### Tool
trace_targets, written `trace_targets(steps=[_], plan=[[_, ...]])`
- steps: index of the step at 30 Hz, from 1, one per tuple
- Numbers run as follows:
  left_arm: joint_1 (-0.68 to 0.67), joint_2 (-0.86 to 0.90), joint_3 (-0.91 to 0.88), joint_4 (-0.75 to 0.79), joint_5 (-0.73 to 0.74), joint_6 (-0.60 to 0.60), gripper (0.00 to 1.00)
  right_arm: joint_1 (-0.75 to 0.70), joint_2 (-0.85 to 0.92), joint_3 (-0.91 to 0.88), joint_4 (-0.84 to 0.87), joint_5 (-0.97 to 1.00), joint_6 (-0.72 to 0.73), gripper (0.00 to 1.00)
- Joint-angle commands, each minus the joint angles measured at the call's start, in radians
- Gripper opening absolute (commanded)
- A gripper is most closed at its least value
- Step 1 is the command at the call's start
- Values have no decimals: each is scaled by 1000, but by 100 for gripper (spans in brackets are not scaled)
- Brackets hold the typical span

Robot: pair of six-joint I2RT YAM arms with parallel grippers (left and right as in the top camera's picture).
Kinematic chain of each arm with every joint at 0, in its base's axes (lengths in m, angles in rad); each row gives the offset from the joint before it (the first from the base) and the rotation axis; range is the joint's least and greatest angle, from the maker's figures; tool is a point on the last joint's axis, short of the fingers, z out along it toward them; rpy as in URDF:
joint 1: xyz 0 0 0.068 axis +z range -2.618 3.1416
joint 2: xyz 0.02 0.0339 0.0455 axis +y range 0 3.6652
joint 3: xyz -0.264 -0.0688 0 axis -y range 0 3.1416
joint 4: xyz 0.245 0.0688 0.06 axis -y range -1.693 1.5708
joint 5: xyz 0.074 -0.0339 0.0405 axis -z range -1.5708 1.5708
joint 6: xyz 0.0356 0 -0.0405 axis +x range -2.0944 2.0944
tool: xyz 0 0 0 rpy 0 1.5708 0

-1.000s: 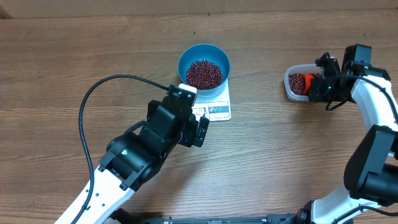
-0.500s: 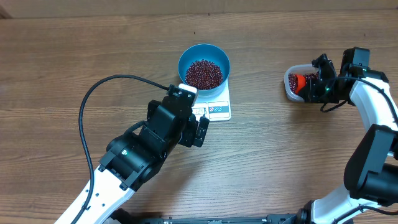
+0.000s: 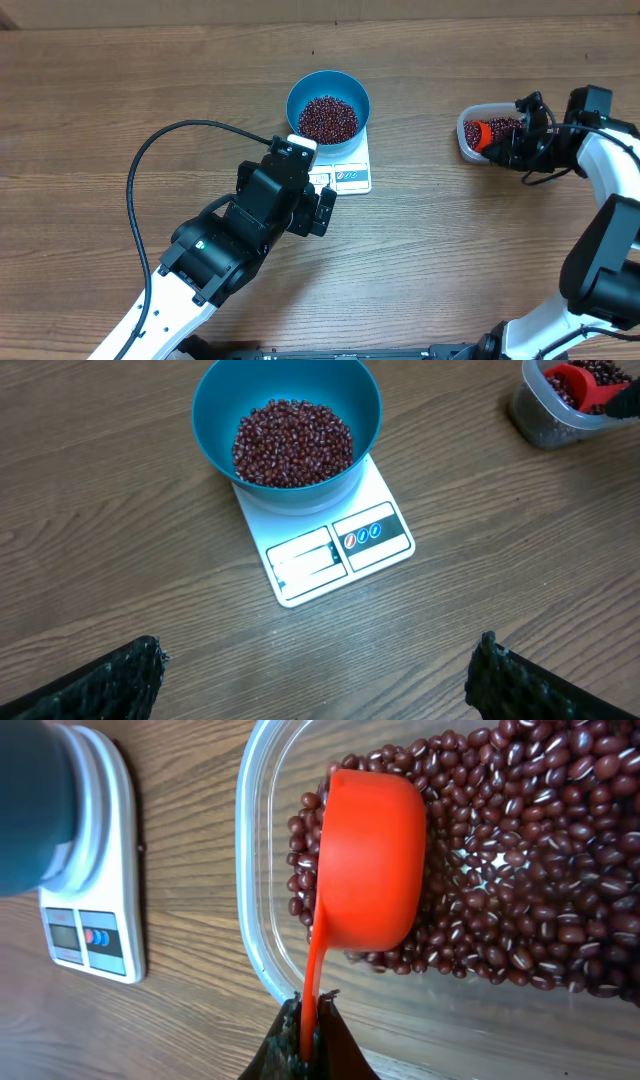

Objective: Scoop item into bowl and weigh 150g on scale
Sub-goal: 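Drag the red scoop through the beans in the tub to fill it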

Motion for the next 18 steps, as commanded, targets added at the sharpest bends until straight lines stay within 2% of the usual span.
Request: trace_targets(steps=[1,18], plan=[[6,5,0,3,-12,-13,99,-7,29,-18,-6,-47,0,4],[6,5,0,3,-12,-13,99,-56,113,-18,-34,-175,0,4]])
